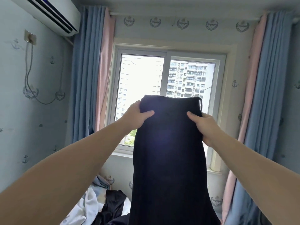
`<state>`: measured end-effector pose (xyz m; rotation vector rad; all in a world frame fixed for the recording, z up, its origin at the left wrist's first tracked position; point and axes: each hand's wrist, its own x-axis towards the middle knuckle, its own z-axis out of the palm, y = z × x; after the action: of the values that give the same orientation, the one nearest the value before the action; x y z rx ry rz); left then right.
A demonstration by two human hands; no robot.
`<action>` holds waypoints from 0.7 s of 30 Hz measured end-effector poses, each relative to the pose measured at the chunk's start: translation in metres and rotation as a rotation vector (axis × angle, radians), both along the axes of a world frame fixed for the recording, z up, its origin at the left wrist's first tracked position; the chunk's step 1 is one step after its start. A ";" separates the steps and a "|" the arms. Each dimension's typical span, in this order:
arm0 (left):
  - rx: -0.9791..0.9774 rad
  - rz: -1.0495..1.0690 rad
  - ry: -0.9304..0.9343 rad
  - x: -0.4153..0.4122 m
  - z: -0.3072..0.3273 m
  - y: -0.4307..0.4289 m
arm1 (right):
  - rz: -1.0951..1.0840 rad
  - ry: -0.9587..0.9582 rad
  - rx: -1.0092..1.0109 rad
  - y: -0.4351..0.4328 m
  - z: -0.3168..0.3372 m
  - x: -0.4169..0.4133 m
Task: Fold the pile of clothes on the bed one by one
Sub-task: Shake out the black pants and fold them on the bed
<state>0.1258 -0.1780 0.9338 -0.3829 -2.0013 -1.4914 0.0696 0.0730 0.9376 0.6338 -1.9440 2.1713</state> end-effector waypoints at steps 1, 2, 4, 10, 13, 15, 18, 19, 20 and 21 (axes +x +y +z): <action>-0.035 0.012 0.002 0.001 0.002 -0.008 | -0.014 0.023 0.020 -0.007 0.005 0.001; -0.060 0.017 -0.003 0.001 0.005 -0.017 | -0.027 0.046 0.039 -0.014 0.010 0.002; -0.089 0.020 -0.013 0.001 0.010 -0.033 | -0.049 0.074 0.054 -0.029 0.018 0.003; -0.120 0.051 -0.026 -0.004 0.018 -0.075 | -0.184 0.117 0.137 -0.071 0.029 0.009; -0.149 0.034 -0.065 -0.011 0.011 -0.094 | -0.261 0.116 0.203 -0.086 0.023 0.015; -0.149 -0.005 -0.085 -0.013 0.003 -0.106 | -0.304 0.105 0.228 -0.095 0.015 0.022; -0.113 -0.064 -0.119 -0.008 -0.011 -0.118 | -0.354 0.085 0.235 -0.104 0.000 0.037; -0.089 -0.069 -0.131 -0.003 -0.018 -0.121 | -0.368 0.079 0.243 -0.107 -0.005 0.044; -0.058 -0.072 -0.144 0.004 -0.025 -0.123 | -0.384 0.075 0.258 -0.108 -0.010 0.053; -0.026 -0.079 -0.155 0.012 -0.031 -0.124 | -0.397 0.072 0.273 -0.109 -0.014 0.063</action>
<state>0.1381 -0.3017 0.9033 -0.3711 -2.1503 -1.5869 0.1325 -0.0357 0.9236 0.3182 -2.1288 1.6463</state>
